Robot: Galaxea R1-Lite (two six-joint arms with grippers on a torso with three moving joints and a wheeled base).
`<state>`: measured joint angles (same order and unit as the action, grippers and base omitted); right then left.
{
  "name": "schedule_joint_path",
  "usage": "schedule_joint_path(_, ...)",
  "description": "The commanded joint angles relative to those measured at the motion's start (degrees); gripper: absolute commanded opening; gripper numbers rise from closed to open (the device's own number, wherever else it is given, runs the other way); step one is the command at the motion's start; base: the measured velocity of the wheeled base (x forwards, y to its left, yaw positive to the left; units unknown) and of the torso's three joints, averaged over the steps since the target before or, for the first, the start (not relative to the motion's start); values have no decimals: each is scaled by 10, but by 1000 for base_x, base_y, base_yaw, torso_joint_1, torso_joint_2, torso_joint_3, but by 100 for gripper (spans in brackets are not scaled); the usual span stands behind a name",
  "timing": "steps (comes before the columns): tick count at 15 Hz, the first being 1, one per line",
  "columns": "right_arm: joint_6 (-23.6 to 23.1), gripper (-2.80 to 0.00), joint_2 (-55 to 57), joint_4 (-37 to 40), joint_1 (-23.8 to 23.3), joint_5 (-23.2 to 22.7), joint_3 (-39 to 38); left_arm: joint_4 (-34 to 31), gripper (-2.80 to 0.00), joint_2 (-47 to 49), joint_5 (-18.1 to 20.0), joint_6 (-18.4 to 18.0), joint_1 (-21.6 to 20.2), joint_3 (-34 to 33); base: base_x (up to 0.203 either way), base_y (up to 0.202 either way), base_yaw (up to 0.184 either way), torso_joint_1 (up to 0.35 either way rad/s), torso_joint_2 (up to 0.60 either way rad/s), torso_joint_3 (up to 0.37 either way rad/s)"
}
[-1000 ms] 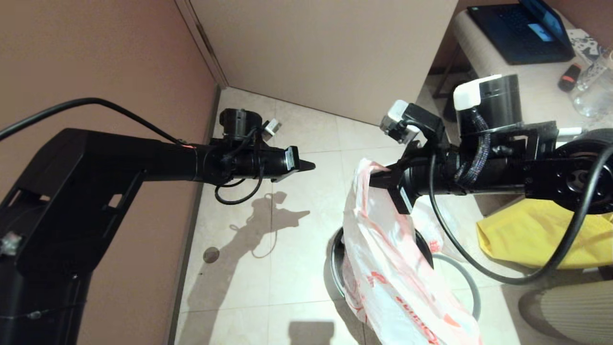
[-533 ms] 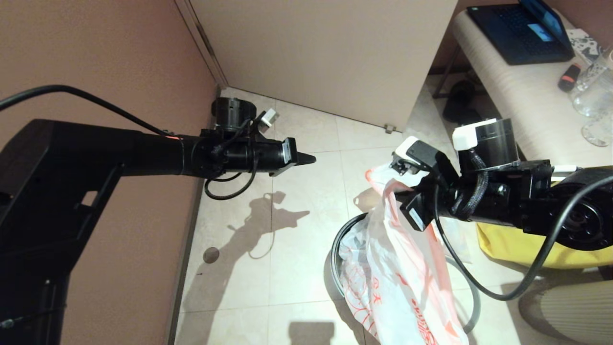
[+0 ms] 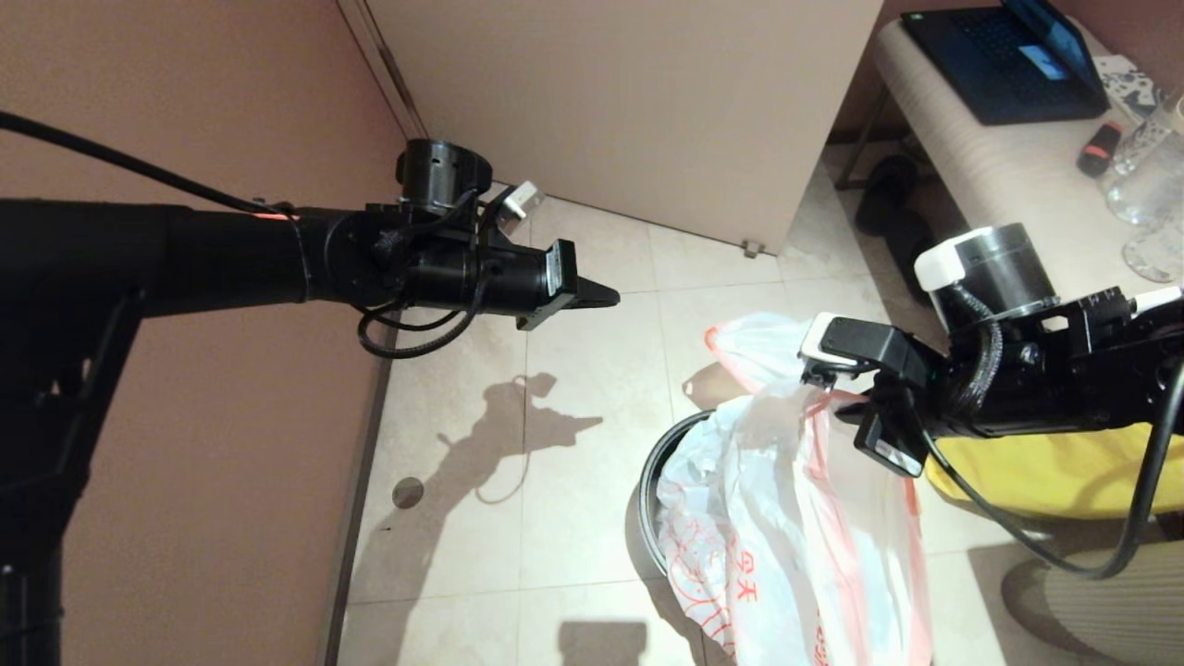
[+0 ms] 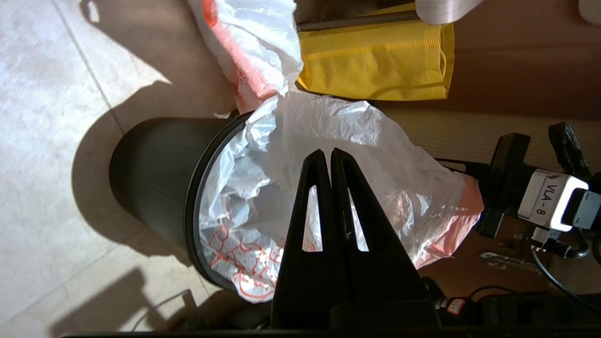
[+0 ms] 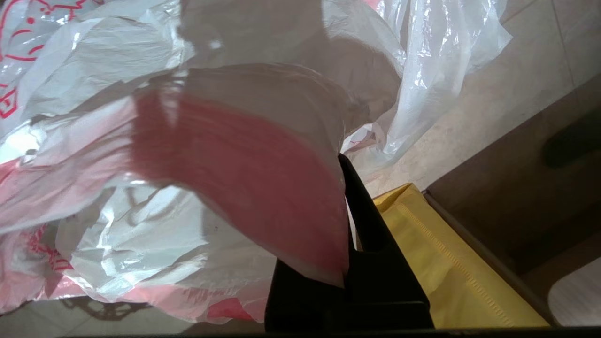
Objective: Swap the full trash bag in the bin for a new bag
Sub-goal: Put the new garbage bag on the trash can
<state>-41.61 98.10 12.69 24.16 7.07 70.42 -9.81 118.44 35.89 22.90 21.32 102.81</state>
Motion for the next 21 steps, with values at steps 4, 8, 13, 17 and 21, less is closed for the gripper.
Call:
schedule_joint_path(4, -4, -280, -33, 221, 9, -94, 89, -98, -280, -61, -7, 100, -24, 11, 0, 0, 0, 0, 0, 0)
schedule_joint_path(8, 66, -280, 36, 236, 14, -136, 98, -221, -280, -82, -14, 96, -36, 94, 0, 0, 0, 0, 0, 0)
schedule_joint_path(13, 213, -280, 91, 234, 18, -268, 158, -163, -280, -86, -12, 92, -61, 92, 0, 0, 0, 0, 0, 0)
schedule_joint_path(17, 300, -280, 103, 174, 25, -242, 164, -165, -280, -92, -12, 81, -66, 88, 0, 0, 0, 0, 0, 0)
schedule_joint_path(21, 192, -280, 78, 173, 36, -67, 126, -195, -280, -91, -12, 40, -64, 86, 0, 0, 0, 0, 0, 0)
